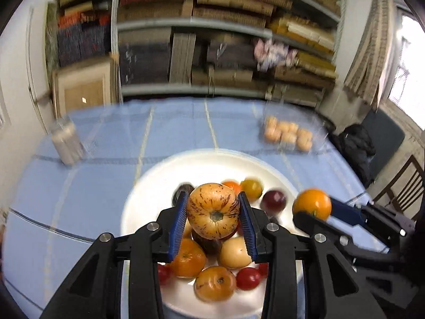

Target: Organize fruits

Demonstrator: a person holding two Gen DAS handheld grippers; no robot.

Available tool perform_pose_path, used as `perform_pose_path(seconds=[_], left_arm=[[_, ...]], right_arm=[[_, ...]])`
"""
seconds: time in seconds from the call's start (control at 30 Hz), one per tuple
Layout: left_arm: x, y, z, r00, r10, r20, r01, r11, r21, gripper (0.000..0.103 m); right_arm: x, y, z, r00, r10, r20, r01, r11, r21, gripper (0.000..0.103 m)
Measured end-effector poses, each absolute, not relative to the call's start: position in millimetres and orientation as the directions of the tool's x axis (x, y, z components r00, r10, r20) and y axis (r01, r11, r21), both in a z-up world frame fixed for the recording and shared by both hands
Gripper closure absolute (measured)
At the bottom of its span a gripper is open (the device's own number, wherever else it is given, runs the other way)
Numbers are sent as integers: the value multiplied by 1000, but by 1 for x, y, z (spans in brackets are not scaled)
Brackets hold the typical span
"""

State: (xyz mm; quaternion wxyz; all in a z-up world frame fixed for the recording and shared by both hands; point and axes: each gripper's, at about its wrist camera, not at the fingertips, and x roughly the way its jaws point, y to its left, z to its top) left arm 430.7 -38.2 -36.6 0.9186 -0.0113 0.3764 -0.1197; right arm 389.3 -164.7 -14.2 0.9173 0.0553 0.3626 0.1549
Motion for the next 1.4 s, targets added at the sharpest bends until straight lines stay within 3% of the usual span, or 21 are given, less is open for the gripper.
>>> perform_pose_path(seconds=[0.13,0.5,0.7,0.87,1.1,1.3,1.37,1.4], left_arm=[[449,-42,-66,651,-228,-724,213,970,-115,65],[459,-52,-78,659,-180,-730,216,975,-45,62],[456,-48,-76,673,-155,-724,194,981,-30,47],[448,-39,-72,680,-135,-721,166,986,-28,30],[419,-34,-41,726,-126,-676,174,985,3,23],[369,-39,16,823,-103,-558,179,980,83,4],[350,-39,31,850,-92,-518,172,979,108,4],[342,-39,36,856,-90,-510,170,979,113,4]], right_arm=[[414,-170,-37,664,329,-671,-214,944,251,64],[439,-174,-64,637,340,-692,-196,939,281,63],[436,-173,-60,637,323,-699,-198,946,257,61],[432,-179,-57,636,316,-704,-177,948,266,44],[403,-177,-14,690,324,-647,-201,945,258,41],[355,-171,46,776,332,-537,-246,942,227,18],[333,-168,64,805,329,-494,-252,943,217,5],[323,-169,71,818,325,-474,-250,944,215,5]])
